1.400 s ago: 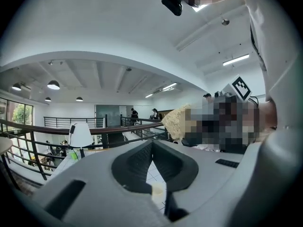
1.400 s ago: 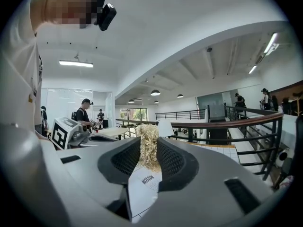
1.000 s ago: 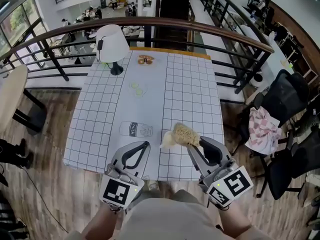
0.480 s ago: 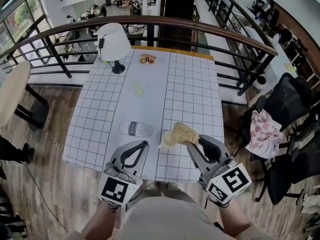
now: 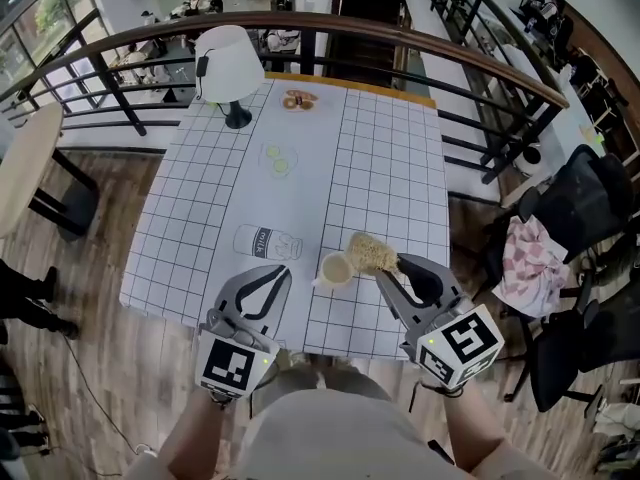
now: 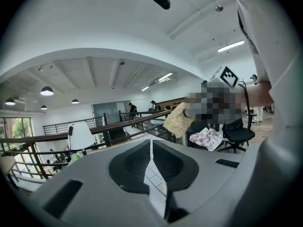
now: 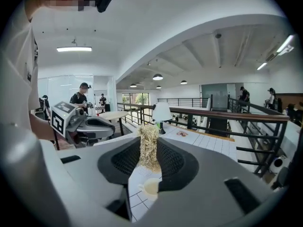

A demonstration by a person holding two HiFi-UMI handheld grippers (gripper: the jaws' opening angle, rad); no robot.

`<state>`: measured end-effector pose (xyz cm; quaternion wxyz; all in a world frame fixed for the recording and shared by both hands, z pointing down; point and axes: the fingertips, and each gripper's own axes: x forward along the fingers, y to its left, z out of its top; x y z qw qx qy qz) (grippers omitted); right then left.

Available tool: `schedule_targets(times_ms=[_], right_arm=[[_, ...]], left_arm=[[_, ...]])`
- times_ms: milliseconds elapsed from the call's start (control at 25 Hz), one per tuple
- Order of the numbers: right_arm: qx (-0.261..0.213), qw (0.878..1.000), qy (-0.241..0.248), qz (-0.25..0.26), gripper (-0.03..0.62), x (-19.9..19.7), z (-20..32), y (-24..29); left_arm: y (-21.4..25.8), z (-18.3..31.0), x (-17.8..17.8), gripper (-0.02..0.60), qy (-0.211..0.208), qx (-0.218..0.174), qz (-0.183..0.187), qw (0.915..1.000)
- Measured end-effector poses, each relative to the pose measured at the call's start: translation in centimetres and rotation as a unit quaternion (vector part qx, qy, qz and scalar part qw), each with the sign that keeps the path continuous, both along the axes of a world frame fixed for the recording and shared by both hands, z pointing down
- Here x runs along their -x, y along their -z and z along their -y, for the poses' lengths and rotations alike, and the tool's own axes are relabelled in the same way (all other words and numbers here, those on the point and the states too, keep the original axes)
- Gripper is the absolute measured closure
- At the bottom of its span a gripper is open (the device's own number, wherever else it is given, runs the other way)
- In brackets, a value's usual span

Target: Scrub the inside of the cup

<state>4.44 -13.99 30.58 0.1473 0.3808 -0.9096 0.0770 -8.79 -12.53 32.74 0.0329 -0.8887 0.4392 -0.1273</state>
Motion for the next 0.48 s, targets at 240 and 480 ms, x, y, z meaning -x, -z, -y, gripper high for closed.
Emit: schedule_targets(times_ms=[240, 480], right_arm=[[0.058, 0.996, 0.052, -0.042, 0.491, 1.4, 0.9, -4.2], [0.096, 0.988, 0.083, -0.087, 0.491, 2.3, 2.9, -9.0]], left_arm=[[-4.7, 1.4, -2.3, 0.483, -0.061, 0.023, 0.054, 0.9964], [-13.3, 2.2, -3.7, 0.468, -0.094, 0.085, 0.128, 0.9836]])
